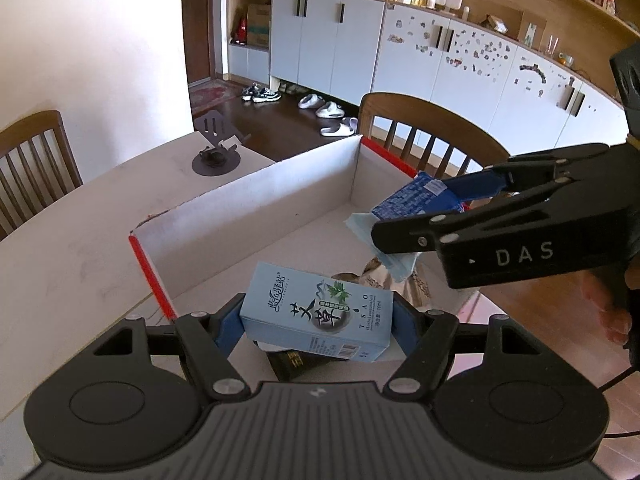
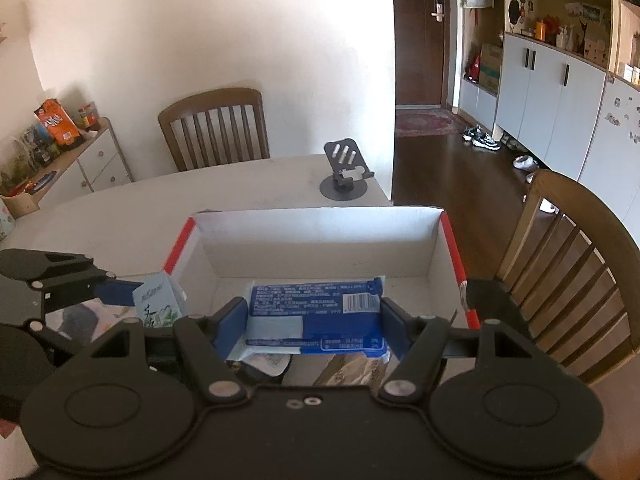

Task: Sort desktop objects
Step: 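Lift and carry the milk carton and blue biscuit pack over the red shoebox, then lower both items into the box and open the left and right tools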

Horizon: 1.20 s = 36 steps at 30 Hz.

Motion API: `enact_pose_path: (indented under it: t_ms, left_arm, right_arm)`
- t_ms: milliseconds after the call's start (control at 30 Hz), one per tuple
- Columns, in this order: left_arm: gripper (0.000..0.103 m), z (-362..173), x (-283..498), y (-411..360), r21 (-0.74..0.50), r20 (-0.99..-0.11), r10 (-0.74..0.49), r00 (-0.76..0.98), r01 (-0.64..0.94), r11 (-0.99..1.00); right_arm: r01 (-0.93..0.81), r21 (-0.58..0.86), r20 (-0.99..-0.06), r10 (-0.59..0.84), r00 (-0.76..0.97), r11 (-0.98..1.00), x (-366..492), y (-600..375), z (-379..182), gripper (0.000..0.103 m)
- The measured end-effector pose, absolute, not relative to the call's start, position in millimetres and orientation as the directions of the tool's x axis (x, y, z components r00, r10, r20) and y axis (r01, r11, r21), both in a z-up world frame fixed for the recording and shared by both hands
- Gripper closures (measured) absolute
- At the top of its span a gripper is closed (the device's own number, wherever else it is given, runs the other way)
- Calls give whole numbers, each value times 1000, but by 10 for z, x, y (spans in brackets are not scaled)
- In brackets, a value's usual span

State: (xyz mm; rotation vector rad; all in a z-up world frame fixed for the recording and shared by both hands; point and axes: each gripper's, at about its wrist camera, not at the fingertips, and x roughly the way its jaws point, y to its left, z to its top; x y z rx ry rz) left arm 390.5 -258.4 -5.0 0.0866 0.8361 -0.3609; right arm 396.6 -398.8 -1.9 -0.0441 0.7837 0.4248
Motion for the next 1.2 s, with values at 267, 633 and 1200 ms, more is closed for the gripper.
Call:
enact_pose_path:
  t_ms: [267, 633, 1200]
  left_arm:
    - [30, -175, 4203, -2631, -44, -773, -239, 587, 326, 944]
    - [30, -362, 4458, -2680, -27, -814, -203, 544, 314, 949]
    - [30, -660, 4610, -2810, -41, -863, -207, 461, 345, 938]
  right_arm:
    - [-371, 123, -723, 339, 602, 920, 4261, -3977, -167, 33]
    - [-333, 168, -771, 334, 542, 928, 4669, -3947, -404, 33]
    - [-317, 142, -854, 278, 439, 938, 4992, -3805, -824, 33]
